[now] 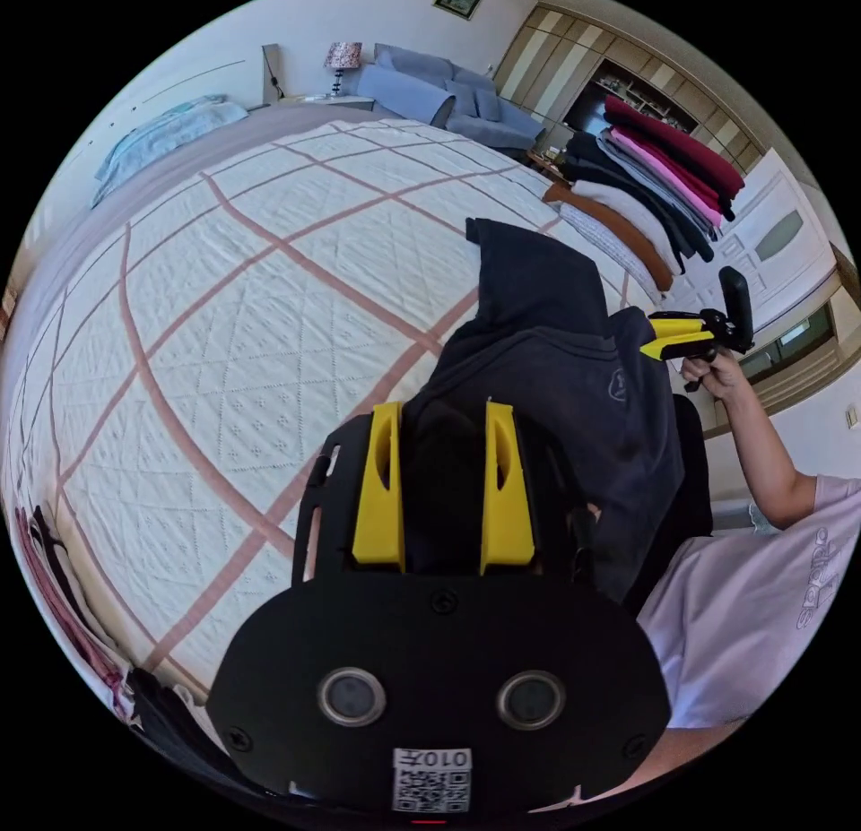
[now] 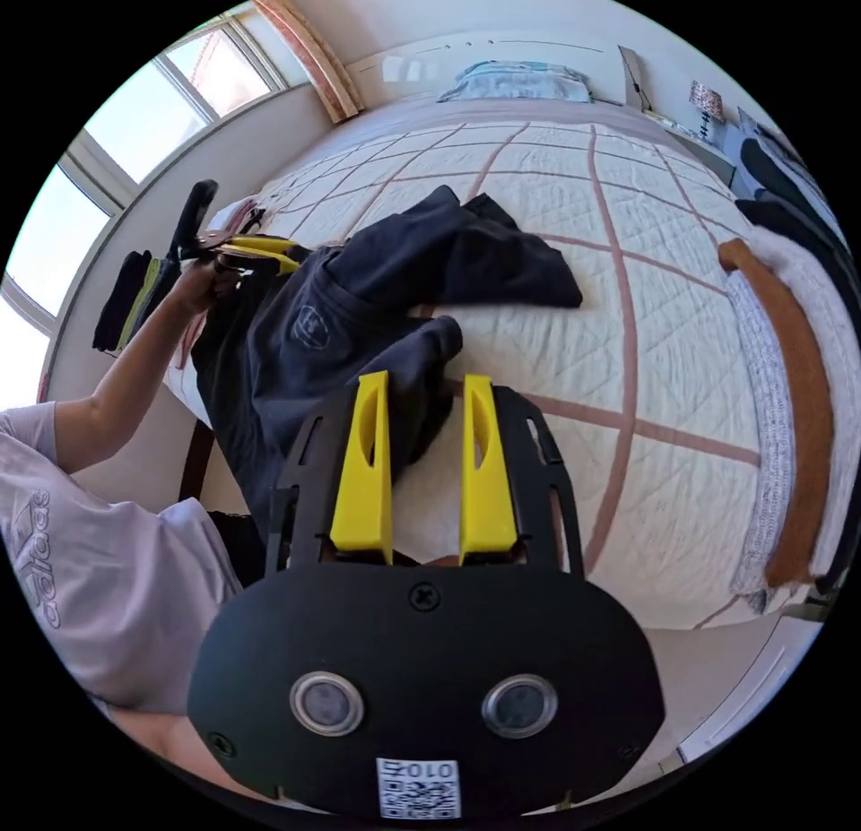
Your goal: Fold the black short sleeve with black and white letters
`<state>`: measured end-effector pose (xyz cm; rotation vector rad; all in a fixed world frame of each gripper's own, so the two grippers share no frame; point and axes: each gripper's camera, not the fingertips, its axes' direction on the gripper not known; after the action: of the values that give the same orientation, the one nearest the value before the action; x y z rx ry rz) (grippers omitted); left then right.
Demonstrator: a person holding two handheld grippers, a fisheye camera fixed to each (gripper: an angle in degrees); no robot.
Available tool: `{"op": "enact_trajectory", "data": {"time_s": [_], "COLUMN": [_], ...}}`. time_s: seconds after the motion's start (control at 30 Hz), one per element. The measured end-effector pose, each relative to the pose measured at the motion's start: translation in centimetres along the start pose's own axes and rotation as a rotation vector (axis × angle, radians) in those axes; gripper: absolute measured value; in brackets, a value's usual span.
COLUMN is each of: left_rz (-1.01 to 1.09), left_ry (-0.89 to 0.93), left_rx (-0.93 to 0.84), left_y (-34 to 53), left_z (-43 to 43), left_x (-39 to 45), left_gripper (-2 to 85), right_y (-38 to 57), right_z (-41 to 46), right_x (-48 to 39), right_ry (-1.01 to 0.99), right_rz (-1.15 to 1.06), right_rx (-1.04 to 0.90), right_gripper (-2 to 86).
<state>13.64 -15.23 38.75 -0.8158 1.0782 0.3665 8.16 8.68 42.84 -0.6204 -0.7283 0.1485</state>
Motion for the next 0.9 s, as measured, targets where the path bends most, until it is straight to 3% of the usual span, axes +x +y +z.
{"op": "enact_trajectory", "data": {"time_s": [0.13, 0.23, 0.3, 0.37, 0.43, 0.53, 0.63, 0.7, 0.8, 0.9], "left_rz": [0.128, 0.138, 0.153, 0.176, 0.218, 0.259, 0.217, 0.157, 0.087, 0.108], "left_ry": [-0.037, -0.128, -0.165, -0.209, -0.14, -0.109, -0.182, -0.165, -0.095, -0.168], "left_rx": [0.055, 0.235, 0.439, 0.731, 0.819, 0.753, 0.525, 0.385, 0.167, 0.052], "left_y": [-2.1, -3.5, -2.9, 0.2, 2.5, 5.6, 8.6, 10.9, 15.1, 17.8], "left_z": [-4.3, -12.1, -18.7, -26.6, -29.8, -29.0, -21.8, -15.3, -5.3, -1.0], "left_x": [1.2, 1.5, 2.7, 5.5, 6.9, 9.1, 10.5, 10.5, 11.8, 14.7], "left_gripper": [2.5, 0.9, 0.5, 0.1, 0.0, 0.0, 0.2, 0.4, 1.3, 3.4], "right_y": [-3.0, -7.0, -8.1, -6.7, -5.3, -3.4, -1.4, 0.7, 4.4, 5.7], "right_z": [-2.2, -8.5, -16.8, -22.5, -25.8, -25.2, -17.1, -7.3, 2.0, 3.8], "right_x": [-1.8, -4.2, -7.6, -10.6, -12.4, -13.9, -13.8, -12.5, -11.9, -13.0], "right_ry": [0.137, 0.343, 0.452, 0.421, 0.332, 0.253, 0.219, 0.145, 0.114, 0.165], "right_rz": [-0.02, -0.072, -0.073, -0.14, -0.19, -0.232, -0.31, -0.261, -0.187, -0.216], "right_rx": [-0.041, 0.067, 0.371, 0.623, 0.742, 0.68, 0.446, 0.167, -0.083, -0.128], "right_gripper": [4.3, 4.0, 3.8, 3.8, 3.7, 3.7, 3.7, 3.6, 3.8, 5.5]}}
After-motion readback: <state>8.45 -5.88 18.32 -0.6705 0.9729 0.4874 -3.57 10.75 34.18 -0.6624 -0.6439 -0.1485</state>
